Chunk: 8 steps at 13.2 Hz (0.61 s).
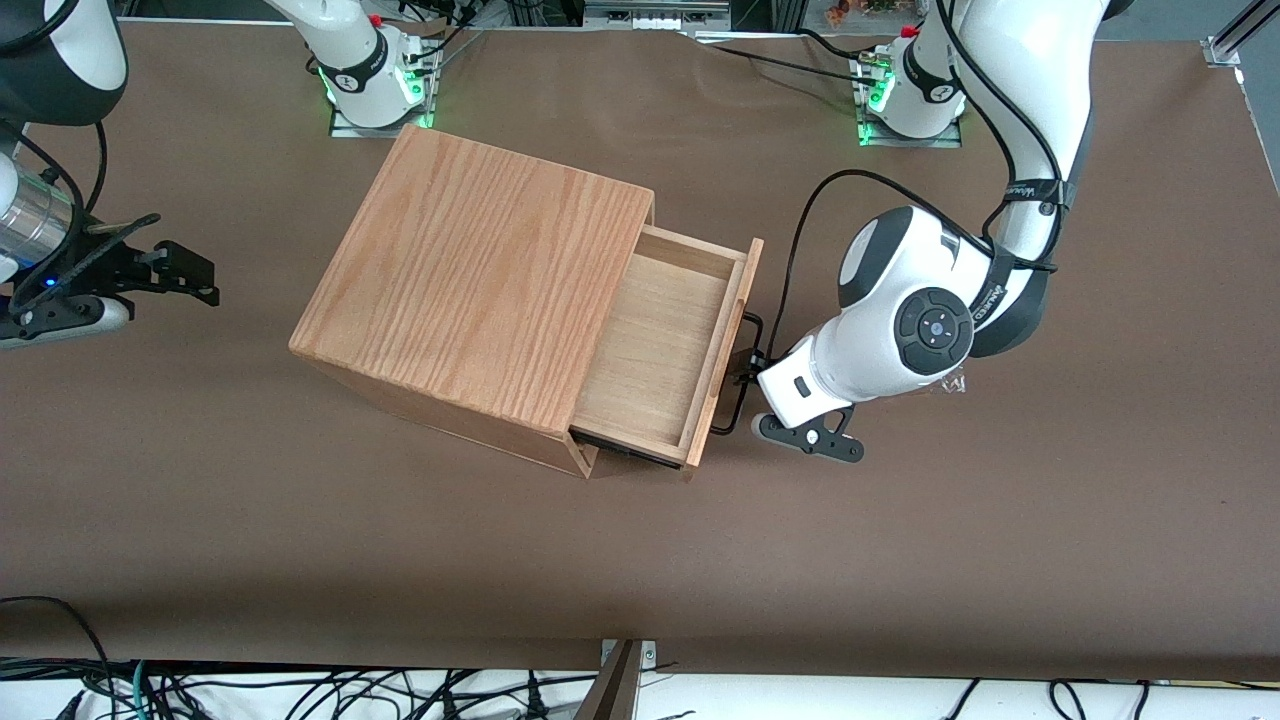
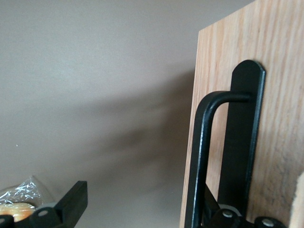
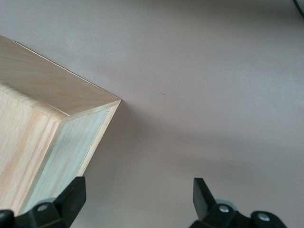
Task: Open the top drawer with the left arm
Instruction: 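Pull the handle outward with the left gripper to slide the drawer open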
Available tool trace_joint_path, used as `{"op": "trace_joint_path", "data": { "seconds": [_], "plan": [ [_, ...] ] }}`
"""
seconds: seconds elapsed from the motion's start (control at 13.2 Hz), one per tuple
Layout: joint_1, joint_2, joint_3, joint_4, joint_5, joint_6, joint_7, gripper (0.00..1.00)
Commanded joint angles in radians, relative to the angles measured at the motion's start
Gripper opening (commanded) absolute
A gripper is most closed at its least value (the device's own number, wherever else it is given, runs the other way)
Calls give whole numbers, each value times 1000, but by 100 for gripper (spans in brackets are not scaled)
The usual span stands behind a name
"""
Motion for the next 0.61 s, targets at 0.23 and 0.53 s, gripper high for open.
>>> {"op": "trace_joint_path", "data": {
  "seconds": [0.23, 0.53],
  "plan": [
    [9, -14, 0, 2, 30, -26, 9, 100],
    [7, -22, -3, 7, 25, -37, 0, 100]
  ]
}}
